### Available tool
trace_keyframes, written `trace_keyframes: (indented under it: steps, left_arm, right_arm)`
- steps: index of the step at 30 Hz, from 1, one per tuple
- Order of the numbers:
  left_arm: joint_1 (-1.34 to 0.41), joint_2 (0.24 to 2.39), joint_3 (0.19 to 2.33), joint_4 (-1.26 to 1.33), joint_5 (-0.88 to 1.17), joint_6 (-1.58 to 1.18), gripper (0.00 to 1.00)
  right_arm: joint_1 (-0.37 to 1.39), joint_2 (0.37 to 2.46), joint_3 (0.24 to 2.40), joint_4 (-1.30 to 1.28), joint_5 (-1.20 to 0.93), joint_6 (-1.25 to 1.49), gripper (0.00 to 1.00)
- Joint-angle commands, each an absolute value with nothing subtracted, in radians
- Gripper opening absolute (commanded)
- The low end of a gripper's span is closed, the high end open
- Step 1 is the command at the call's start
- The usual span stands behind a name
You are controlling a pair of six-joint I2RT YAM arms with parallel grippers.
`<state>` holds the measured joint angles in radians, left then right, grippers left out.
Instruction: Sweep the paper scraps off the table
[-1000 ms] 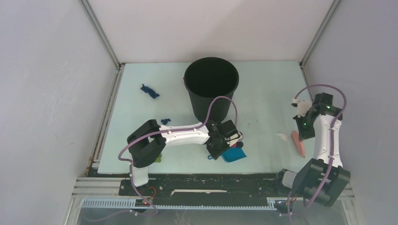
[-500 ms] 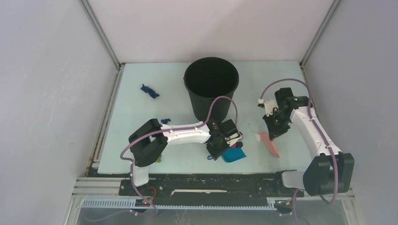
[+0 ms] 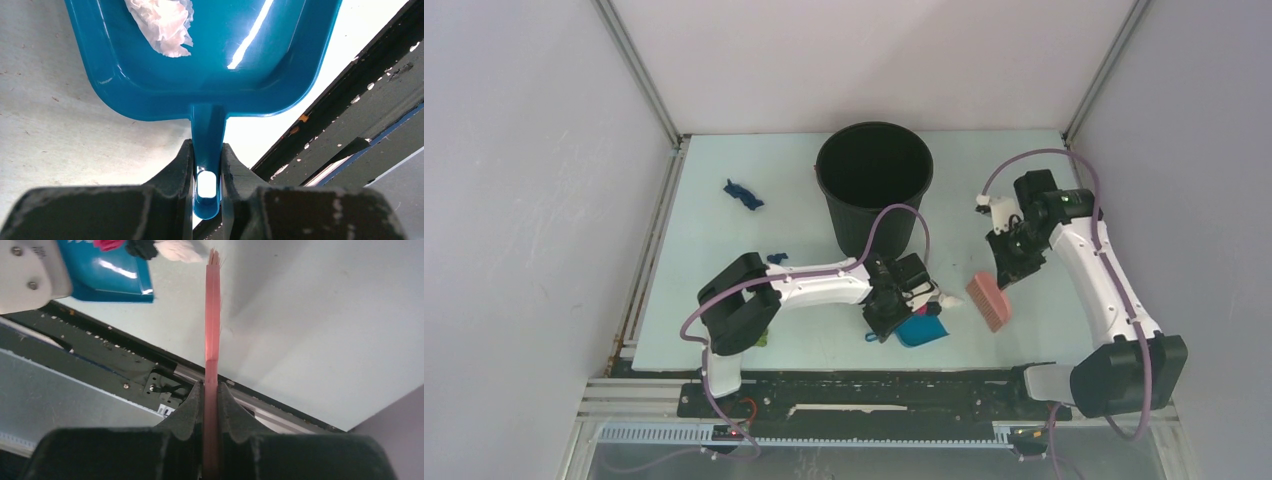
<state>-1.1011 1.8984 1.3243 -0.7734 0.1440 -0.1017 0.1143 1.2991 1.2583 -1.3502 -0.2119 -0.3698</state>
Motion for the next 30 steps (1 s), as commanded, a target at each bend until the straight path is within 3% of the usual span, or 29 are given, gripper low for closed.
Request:
trace_keyframes:
  steps: [1, 10, 18, 30]
  left_arm:
    - [-1.083, 1.854, 1.345, -0.824, 0.178, -0.110, 0.00]
    - [-1.042, 1.852, 1.317, -0.864, 0.174, -0.136, 0.00]
    - [-1.037, 1.878, 1.325, -0.862, 0.171, -0.130, 0.00]
    - [-1.025, 1.881, 1.344, -0.853, 0.204, -0.135, 0.00]
  right_arm:
    - [0.089, 1.307, 1.301, -1.332, -0.130, -0.382, 0.00]
    - [0.167, 1.424, 1.358, -1.059, -0.036, -0.318, 0.00]
    - [0.333, 1.511, 1.335, -1.061, -0.231, -0.274, 0.00]
    - [0.371, 1.420, 1.233, -1.091, -0.443, -0.288, 0.00]
